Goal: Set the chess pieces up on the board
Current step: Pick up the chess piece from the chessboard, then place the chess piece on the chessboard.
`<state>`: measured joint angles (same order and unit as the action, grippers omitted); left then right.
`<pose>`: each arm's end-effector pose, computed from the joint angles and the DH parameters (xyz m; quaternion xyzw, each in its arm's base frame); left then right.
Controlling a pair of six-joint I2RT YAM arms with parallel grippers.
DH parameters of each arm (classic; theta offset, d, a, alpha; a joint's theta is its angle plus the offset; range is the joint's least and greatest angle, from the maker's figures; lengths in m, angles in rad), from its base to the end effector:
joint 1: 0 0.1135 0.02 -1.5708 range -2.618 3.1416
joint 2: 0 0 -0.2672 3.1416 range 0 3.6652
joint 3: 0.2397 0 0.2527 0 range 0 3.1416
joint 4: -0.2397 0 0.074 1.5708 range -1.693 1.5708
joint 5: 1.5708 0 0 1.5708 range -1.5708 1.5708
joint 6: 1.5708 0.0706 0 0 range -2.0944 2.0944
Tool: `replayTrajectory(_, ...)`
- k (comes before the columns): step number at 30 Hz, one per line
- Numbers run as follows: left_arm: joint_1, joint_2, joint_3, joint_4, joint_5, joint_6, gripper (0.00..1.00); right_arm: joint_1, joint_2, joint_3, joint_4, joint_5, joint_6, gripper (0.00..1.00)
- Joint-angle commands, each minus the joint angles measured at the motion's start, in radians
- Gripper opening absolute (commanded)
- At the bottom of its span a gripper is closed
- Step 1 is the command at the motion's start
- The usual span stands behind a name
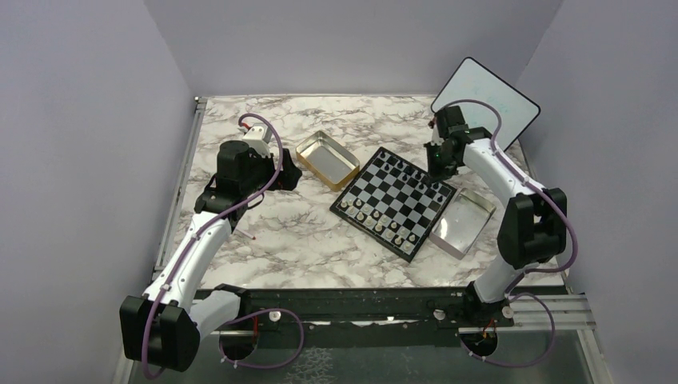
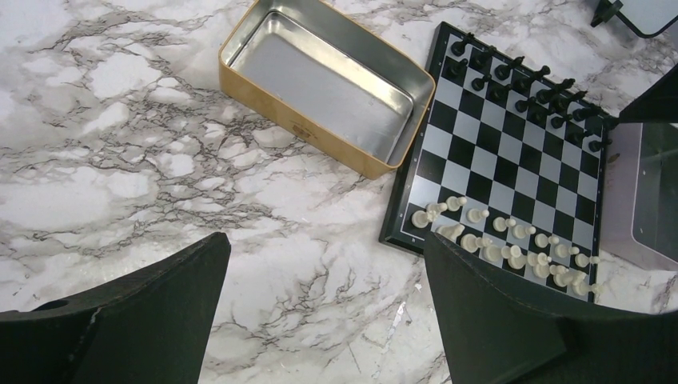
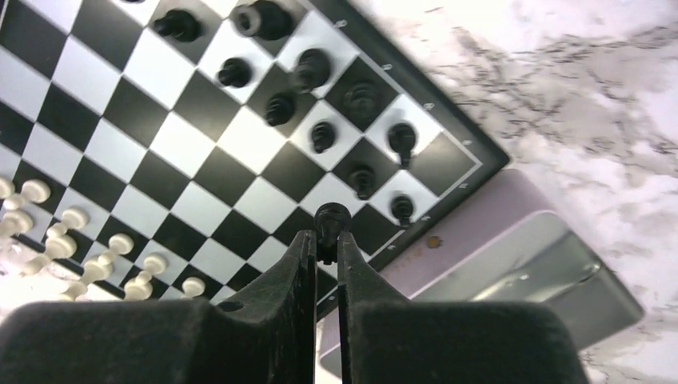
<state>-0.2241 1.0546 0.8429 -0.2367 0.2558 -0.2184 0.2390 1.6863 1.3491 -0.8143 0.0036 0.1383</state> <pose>0.2583 -0.0772 0.2913 0.0703 0.8395 -0.2212 0.4913 0.3510 0.0852 0.2222 -0.0488 0.9769 0.0373 0.2048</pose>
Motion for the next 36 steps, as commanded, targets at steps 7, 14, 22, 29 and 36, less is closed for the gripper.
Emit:
replayTrajectory(7,-0.007,-0.020,-0.004,-0.003,-0.014,0.009,0.92,-0.168,0.017,0.067,-0.047,-0.056,-0.022,0.13)
replayTrajectory(14,-0.008,-0.021,-0.005,-0.003,-0.016,0.011,0.92,-0.199,0.100,0.095,-0.058,-0.075,-0.017,0.13)
replayTrajectory(22,-0.009,-0.021,-0.004,-0.003,-0.013,0.010,0.92,-0.213,0.151,0.104,-0.081,-0.030,-0.014,0.13)
replayTrajectory(29,-0.011,-0.021,-0.004,-0.004,-0.014,0.010,0.92,-0.221,0.175,0.102,-0.075,-0.048,-0.012,0.14)
replayTrajectory(36,-0.012,-0.023,-0.004,-0.006,-0.017,0.012,0.92,-0.228,0.200,0.109,-0.075,-0.050,-0.010,0.15)
